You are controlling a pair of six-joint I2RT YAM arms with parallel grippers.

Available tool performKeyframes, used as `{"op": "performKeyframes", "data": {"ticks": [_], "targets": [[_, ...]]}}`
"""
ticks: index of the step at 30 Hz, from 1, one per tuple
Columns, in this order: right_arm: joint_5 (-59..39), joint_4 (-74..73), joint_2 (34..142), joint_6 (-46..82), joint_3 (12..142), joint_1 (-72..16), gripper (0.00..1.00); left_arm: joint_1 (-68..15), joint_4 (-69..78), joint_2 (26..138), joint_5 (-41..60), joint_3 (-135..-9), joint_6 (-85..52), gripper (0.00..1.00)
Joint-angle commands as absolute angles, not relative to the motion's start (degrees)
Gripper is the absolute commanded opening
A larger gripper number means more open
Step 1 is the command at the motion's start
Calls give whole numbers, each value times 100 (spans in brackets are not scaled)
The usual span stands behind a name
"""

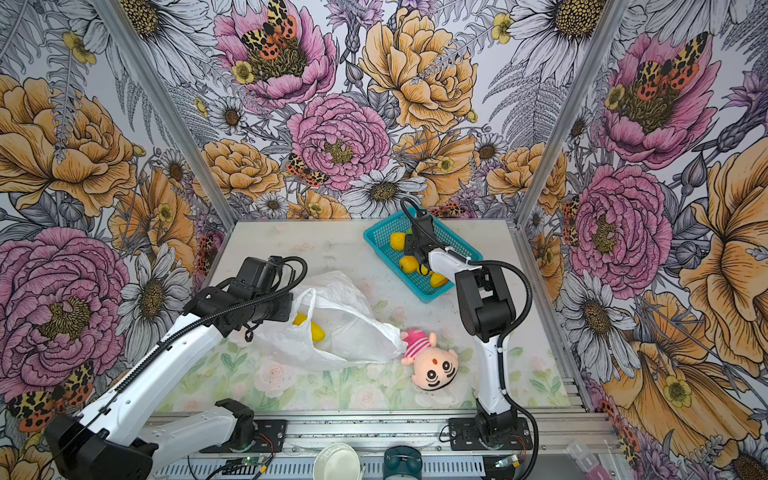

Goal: Untie the knot of the plastic bag and take out the fruit
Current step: 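Lower the apple into the teal basket and open the right gripper, then move the right gripper back over the bag opening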

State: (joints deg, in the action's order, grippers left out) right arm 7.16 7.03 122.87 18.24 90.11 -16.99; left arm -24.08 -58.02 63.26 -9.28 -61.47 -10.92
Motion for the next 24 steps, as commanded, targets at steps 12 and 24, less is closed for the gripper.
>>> {"op": "performKeyframes", "data": {"ticks": [12, 24], "targets": [[766, 838, 11422, 1828, 8529, -1648, 77, -2331, -5695, 6341, -786, -6144, -1055, 0], [-187, -569, 7738, 1810, 5517, -1928, 84, -2329, -5699, 6317, -776, -6142, -1061, 0]]}}
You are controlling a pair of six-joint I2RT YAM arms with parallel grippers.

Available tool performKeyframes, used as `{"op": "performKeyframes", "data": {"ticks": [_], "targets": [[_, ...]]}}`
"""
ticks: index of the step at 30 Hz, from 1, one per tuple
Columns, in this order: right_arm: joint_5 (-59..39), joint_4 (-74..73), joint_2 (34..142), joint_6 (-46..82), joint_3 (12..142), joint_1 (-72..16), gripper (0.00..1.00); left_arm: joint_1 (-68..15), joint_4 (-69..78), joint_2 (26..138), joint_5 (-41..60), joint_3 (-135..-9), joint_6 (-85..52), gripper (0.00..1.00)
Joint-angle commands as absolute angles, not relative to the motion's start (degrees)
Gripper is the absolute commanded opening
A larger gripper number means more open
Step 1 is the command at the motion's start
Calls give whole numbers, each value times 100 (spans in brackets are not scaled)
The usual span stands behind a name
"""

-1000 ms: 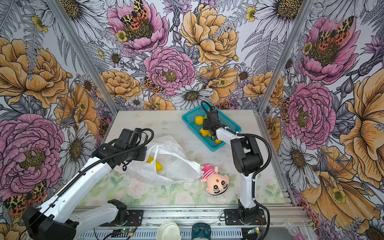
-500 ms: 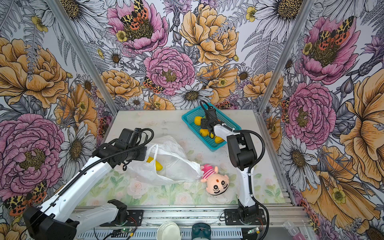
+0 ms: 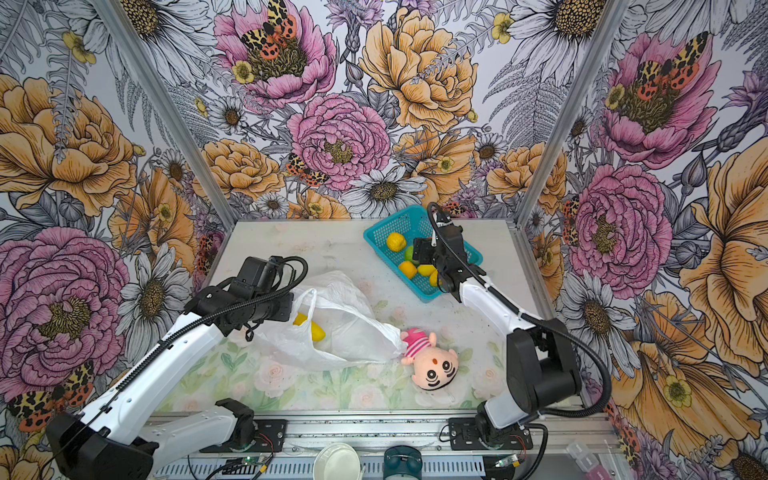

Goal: Untie the knot of the plastic bag and take out the fruit
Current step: 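Move the right gripper back over the bag opening, then lower the right gripper into the bag toward the yellow mango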

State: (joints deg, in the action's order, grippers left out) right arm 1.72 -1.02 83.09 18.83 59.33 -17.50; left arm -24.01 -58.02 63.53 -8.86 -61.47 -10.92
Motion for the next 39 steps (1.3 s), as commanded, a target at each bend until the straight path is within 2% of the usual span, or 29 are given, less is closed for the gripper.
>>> {"op": "performKeyframes", "data": {"ticks": [1, 9, 15, 21, 26, 31, 35, 39], "targets": [[-240, -628, 7459, 1711, 5339, -2058, 82, -2328, -5695, 6318, -782, -6142, -1055, 0], [-633, -762, 5901, 726, 4535, -3832, 58, -2326, -5695, 6325, -781, -6143, -1057, 0], [-1111, -617, 5957, 81, 4313, -4756, 45, -2328, -5695, 6320, -774, -6142, -1055, 0], [-1415, -150, 6557, -728, 4472, -5426, 42, -2330, -5696, 6348, -748, -6152, -1047, 0], [-1872, -176, 7239, -1099, 4549, -5478, 40, -2352, -5696, 6295, -773, -6144, -1056, 0], [-1688, 99, 8131, -1328, 4966, -5469, 42, -2360, -5699, 6250, -788, -6138, -1065, 0], [-1638, 349, 8895, -1415, 5499, -5483, 50, -2248, -5711, 6283, -781, -6216, -1011, 0], [-1466, 220, 9124, -1341, 5768, -5543, 45, -2074, -5831, 6423, -852, -6747, -965, 0]]}}
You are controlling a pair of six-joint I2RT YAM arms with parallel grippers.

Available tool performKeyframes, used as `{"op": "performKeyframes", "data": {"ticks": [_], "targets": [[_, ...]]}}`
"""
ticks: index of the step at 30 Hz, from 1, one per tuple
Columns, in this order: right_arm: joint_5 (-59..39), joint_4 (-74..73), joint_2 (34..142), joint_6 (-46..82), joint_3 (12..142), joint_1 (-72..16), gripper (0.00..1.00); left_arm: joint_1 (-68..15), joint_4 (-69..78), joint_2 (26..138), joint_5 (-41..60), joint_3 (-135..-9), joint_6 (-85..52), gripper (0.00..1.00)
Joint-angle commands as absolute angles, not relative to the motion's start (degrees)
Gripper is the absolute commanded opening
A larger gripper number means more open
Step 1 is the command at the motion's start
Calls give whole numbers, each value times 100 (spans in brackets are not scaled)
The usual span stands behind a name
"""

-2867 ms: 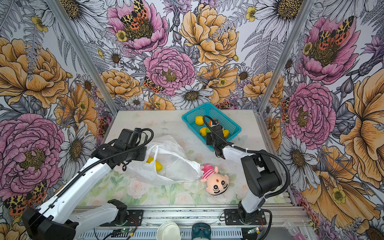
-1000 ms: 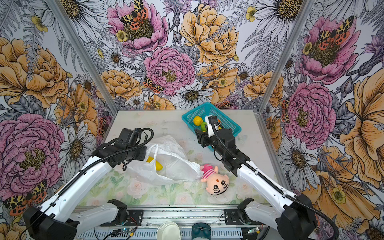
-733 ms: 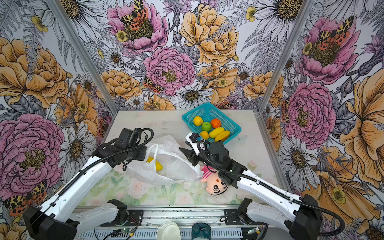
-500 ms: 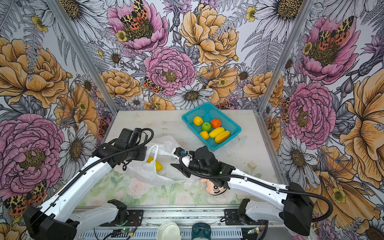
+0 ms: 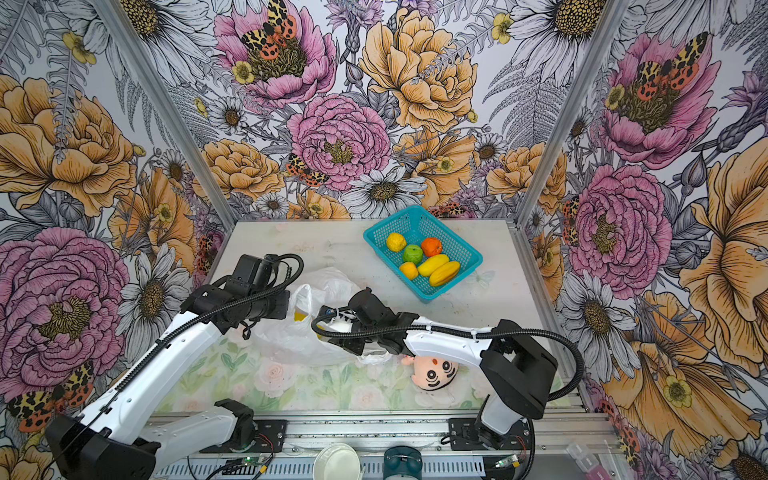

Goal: Untie the knot of the plastic bag and take out the fruit
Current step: 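Lower the right gripper into the bag toward the yellow mango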

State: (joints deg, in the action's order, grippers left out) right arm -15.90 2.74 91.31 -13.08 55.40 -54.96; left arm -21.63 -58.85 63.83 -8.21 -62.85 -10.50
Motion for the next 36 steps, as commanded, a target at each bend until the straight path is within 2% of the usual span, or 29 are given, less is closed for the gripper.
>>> {"op": "performKeyframes", "data": {"ticks": [1, 7, 10, 14, 18, 23, 29, 36], "targets": [[-1315, 40, 9044, -1273, 5689, -5570, 45, -2074, -5873, 6451, -941, -6915, -951, 0], [-459, -758, 7772, -869, 4839, -5615, 58, -2117, -6002, 6657, -1007, -8018, -991, 0], [-534, -727, 7157, -815, 4535, -5617, 62, -2372, -6012, 6878, -1008, -8380, -1014, 0], [-619, -515, 6760, -715, 4433, -5621, 63, -2968, -6005, 7077, -1496, -8454, -982, 0], [-831, -320, 6845, -660, 4538, -5622, 63, -3368, -6001, 7033, -1870, -7964, -755, 0], [-1025, -15, 7430, -738, 4938, -5643, 61, -3409, -5963, 6870, -2254, -7089, -705, 0], [-1116, 195, 7835, -1187, 5102, -5963, 60, -3360, -5897, 6900, -1988, -6841, -797, 0], [-1328, -61, 8243, -1527, 4998, -5935, 62, -3101, -5845, 6717, -1805, -6641, -880, 0]]}}
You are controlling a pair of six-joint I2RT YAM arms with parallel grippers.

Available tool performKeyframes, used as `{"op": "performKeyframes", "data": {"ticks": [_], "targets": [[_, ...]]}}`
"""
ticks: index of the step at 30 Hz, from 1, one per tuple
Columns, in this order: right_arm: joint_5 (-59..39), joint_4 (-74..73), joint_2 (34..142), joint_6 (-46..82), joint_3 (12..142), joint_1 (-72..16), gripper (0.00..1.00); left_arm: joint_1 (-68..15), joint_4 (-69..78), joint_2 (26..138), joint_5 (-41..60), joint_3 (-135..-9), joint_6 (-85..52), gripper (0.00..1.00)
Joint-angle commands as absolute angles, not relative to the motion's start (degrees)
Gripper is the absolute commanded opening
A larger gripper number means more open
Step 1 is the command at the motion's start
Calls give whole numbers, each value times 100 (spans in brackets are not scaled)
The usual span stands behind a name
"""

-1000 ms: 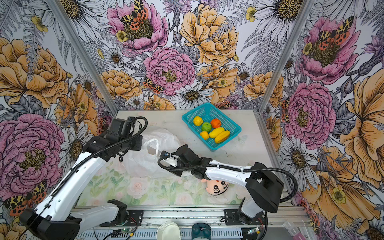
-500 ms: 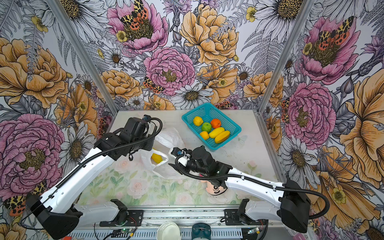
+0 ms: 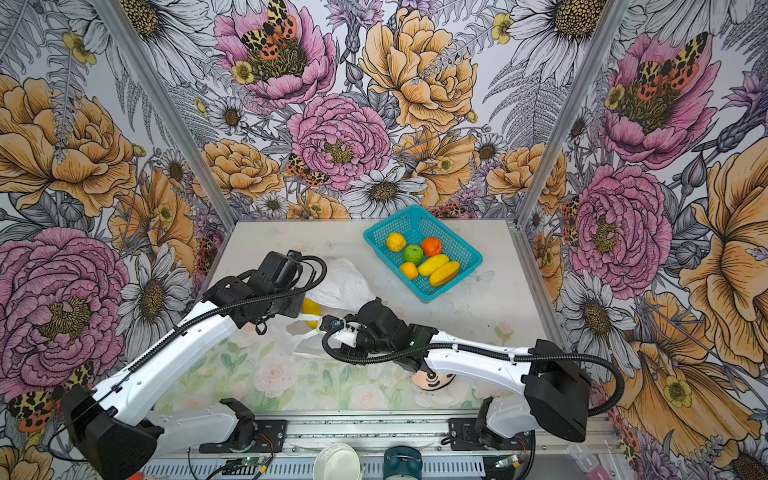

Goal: Untie the knot of the plastic bag and take out the fruit
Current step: 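Lower the right gripper into the bag toward the yellow mango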

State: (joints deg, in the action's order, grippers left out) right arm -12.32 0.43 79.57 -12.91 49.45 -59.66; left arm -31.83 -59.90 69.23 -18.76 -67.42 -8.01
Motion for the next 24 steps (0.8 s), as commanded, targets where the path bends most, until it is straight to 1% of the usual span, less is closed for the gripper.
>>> {"op": "performKeyframes", "data": {"ticks": [1, 6, 9, 12, 15, 17, 19, 24], "targets": [[-1326, -112, 8395, -1547, 5050, -5911, 62, -3062, -5821, 6664, -1750, -6600, -883, 0], [-1388, -424, 9389, -1481, 5545, -5727, 62, -2920, -5766, 6524, -1593, -6498, -893, 0], [-796, -1043, 10030, -1088, 5857, -5709, 61, -2816, -5758, 6483, -1535, -6504, -905, 0], [-120, -1371, 10562, -366, 6301, -5722, 58, -2723, -5733, 6437, -1427, -6501, -905, 0], [81, -1974, 10836, 291, 6329, -5714, 58, -2733, -5713, 6426, -1298, -6500, -882, 0], [149, -2315, 10976, 693, 6319, -5720, 61, -2735, -5706, 6443, -1257, -6501, -871, 0], [268, -2505, 11120, 1101, 6391, -5715, 67, -2722, -5704, 6468, -1239, -6504, -879, 0], [911, -2460, 11767, 1829, 6885, -5703, 77, -2723, -5704, 6467, -1239, -6511, -876, 0]]}}
